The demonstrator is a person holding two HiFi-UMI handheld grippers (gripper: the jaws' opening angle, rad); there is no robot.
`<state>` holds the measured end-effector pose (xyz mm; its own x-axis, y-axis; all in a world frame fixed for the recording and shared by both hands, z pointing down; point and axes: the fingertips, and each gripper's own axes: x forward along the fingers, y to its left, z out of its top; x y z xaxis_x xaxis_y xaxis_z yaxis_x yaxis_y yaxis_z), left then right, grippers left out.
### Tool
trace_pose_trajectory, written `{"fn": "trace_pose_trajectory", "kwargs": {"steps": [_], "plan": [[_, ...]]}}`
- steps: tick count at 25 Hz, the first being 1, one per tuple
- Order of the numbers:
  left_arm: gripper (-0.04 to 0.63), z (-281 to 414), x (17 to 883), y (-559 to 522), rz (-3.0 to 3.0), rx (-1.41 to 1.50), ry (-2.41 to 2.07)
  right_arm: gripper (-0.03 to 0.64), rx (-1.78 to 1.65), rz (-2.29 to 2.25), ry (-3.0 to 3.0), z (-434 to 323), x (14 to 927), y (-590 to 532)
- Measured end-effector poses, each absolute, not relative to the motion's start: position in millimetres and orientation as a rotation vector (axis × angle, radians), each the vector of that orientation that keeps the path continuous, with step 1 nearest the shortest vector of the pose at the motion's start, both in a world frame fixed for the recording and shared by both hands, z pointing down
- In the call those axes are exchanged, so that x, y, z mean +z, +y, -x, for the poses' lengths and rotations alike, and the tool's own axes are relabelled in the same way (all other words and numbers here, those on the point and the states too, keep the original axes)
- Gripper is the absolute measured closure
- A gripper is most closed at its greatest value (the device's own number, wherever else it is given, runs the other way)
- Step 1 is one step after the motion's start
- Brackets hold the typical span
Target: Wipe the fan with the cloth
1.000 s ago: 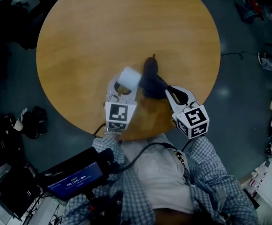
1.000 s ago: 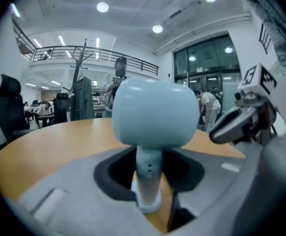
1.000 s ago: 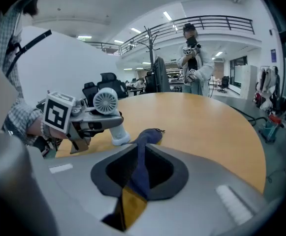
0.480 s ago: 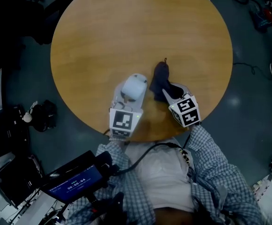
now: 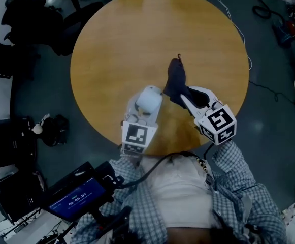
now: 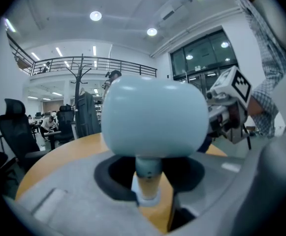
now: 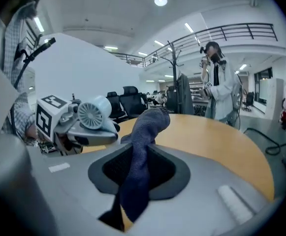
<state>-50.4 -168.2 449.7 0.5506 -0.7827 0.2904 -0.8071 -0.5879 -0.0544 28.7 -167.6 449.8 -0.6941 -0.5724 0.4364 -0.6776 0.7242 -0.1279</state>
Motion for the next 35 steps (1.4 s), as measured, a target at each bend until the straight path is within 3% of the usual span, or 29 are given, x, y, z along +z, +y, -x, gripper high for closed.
{"fn": "trace_pose_trajectory", "kwargs": {"steps": [7, 14, 19, 24, 35], "plan": [[0.459, 40.7, 405.1, -126.9, -2.799, 0.543, -1.343, 0.529, 0.126, -0.868, -2.773, 19.8, 324.3, -131.2], [0.459, 44.4, 407.3, -142.6, -2.794, 0.6, -1.388, 0.529, -0.077, -0.629, -2.928, 56.5, 265.4, -90.8], [0.459, 44.0, 403.4, -147.5, -2.822, 0.671, -1.393, 0.531, -0.15, -0.292, -2.878, 77.1, 269.2, -50.6], [0.459, 38.2, 404.9, -135.3, -2.952, 0.639, -1.326, 0.529, -0.266, -0.306, -2.855, 83.5, 256.1, -77.3], [0.459, 43.8, 359.9, -128.4, -3.018, 0.321, -1.284, 0.529, 0.109, -0.643, -2.834, 51.3, 322.7, -163.3]]}}
